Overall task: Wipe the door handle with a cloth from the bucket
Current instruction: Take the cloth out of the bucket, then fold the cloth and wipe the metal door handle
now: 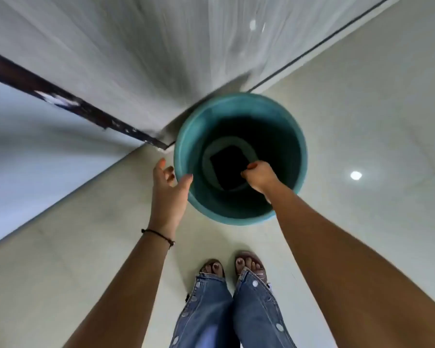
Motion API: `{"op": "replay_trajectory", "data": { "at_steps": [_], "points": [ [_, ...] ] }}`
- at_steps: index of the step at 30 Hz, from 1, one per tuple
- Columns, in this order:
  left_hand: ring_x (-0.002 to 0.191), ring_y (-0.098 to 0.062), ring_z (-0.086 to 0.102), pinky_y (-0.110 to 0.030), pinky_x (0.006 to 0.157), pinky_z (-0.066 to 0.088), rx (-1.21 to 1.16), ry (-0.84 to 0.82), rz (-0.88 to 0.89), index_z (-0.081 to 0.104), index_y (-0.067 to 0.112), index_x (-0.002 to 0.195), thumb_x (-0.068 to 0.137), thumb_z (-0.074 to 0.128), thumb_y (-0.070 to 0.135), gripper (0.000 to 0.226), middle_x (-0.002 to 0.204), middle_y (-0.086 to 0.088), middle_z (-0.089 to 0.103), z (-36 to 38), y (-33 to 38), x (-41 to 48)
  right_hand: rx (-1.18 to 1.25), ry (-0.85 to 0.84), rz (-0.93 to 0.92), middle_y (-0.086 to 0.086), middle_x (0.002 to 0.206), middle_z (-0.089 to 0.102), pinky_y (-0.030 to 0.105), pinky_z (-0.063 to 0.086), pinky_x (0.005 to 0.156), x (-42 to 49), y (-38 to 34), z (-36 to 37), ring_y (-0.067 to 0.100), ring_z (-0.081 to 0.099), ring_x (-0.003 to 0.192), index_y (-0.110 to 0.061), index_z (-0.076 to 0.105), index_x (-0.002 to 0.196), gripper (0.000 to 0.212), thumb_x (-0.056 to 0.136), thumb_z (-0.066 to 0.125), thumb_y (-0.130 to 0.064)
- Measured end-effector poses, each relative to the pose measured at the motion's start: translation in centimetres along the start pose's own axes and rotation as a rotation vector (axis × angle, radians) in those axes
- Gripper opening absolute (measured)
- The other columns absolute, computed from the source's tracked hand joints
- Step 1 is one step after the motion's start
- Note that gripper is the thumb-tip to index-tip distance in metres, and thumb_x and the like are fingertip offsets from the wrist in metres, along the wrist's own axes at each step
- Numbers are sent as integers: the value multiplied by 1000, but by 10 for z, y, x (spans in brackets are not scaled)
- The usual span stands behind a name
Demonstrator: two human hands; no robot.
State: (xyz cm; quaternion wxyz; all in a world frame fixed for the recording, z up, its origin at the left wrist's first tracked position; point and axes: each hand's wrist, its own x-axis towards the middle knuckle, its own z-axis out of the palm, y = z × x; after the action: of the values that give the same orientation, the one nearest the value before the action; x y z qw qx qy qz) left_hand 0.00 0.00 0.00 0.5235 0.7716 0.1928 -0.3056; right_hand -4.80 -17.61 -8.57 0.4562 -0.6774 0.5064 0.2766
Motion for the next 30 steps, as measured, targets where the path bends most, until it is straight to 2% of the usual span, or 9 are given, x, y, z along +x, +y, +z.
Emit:
{"op": "replay_trajectory", "data": {
  "at_steps": [3,8,13,16,18,20,22,25,30],
  "points": [
    [88,2,59,-7,68,49,47,33,139,40,13,134,87,53,-3,52,114,0,59,13,-23,25,-65,-3,83,21,137,55,31,40,107,52,3,17,32,52,129,4,51,132,42,92,56,-6],
    [84,-2,60,-12,68,50,7,67,177,48,16,118,88,48,-4,35,101,2,61,22,-45,34,-2,4,101,14,154,35,30,32,114,107,2,53,29,38,139,-5,27,149,75,88,68,-15],
    [63,10,57,-6,58,45,-25,73,119,49,13,116,89,50,-3,31,89,7,60,22,-44,33,2,-21,94,17,137,56,32,43,102,99,0,64,31,55,125,0,48,135,52,89,63,-18],
    [95,11,59,-11,81,49,-28,85,42,39,14,133,90,56,9,46,116,1,60,19,-30,20,125,-38,48,19,113,69,37,55,88,49,-18,50,33,67,102,0,63,118,52,75,73,-28],
    [133,-7,40,-23,105,37,-49,133,-22,24,18,145,91,56,20,63,147,-5,38,12,-10,-6,233,-51,-42,15,81,70,37,56,66,-4,-31,29,31,69,74,-5,71,91,29,69,72,-24],
    [140,-11,28,-21,106,27,12,170,-50,21,18,148,94,52,25,64,154,-3,27,5,15,-46,347,-131,-91,10,66,62,29,50,52,-68,-39,2,24,59,56,-7,65,79,4,75,67,-10],
    [135,-5,37,-19,107,30,12,92,-42,32,22,143,95,50,26,52,148,2,38,-7,49,-96,406,-210,-136,11,73,63,24,50,52,-142,-44,-31,21,58,61,-5,66,88,10,79,65,-4],
    [102,6,56,-8,82,44,-112,-31,-23,46,37,107,92,56,26,21,107,22,55,-37,101,-174,466,-337,-201,19,93,72,39,54,77,-253,-51,-70,31,67,83,-9,69,98,25,73,69,-11],
    [80,-16,68,-31,74,54,-245,35,20,69,17,91,84,68,21,9,87,-4,73,-120,168,-292,561,-503,-202,12,94,75,46,53,82,-418,-71,-117,28,69,84,-13,71,100,22,78,68,-11]
  ]
}}
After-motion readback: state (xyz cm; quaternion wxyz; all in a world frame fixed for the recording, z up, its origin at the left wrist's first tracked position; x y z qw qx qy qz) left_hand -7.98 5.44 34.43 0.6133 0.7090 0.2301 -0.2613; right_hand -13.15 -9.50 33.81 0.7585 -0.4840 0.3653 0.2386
